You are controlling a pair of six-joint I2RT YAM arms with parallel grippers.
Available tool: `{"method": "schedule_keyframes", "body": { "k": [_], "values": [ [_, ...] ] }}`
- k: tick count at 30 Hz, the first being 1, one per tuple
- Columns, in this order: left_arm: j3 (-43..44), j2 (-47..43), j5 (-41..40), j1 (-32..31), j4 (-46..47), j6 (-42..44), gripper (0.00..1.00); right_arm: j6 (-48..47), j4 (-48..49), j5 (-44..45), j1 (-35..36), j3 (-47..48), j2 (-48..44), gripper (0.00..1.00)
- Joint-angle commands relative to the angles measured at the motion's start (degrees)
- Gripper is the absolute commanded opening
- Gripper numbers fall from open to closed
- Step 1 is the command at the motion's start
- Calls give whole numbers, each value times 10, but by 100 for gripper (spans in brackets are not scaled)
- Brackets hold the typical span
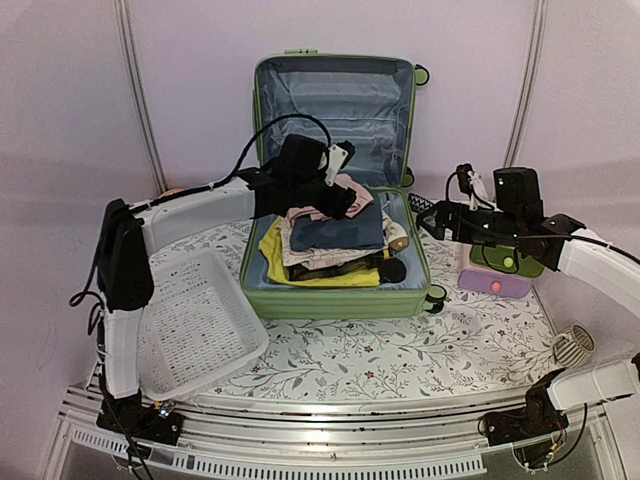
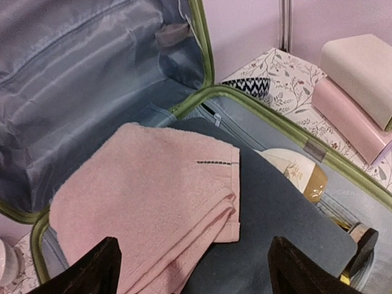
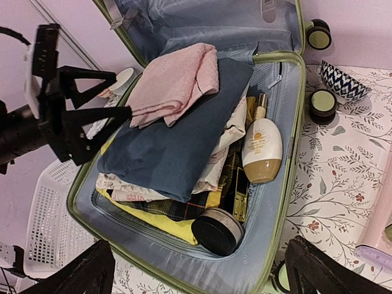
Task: Open, take out, and arrange the luggage
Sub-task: Move the bin to the center of the board.
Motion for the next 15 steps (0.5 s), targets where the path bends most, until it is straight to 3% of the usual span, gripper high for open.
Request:
{"method": "schedule_keyframes", "body": {
  "k": [1, 11, 15],
  "values": [
    [67, 54, -3, 3, -45, 34, 87, -16, -2, 7, -6, 18, 6, 99],
    [245, 169, -31, -5, -157, 75, 84, -14, 6, 3, -8, 11, 8, 99],
    [253, 171, -27, -10, -175, 83, 72, -11, 7, 0, -9, 9, 6, 99]
  ]
}}
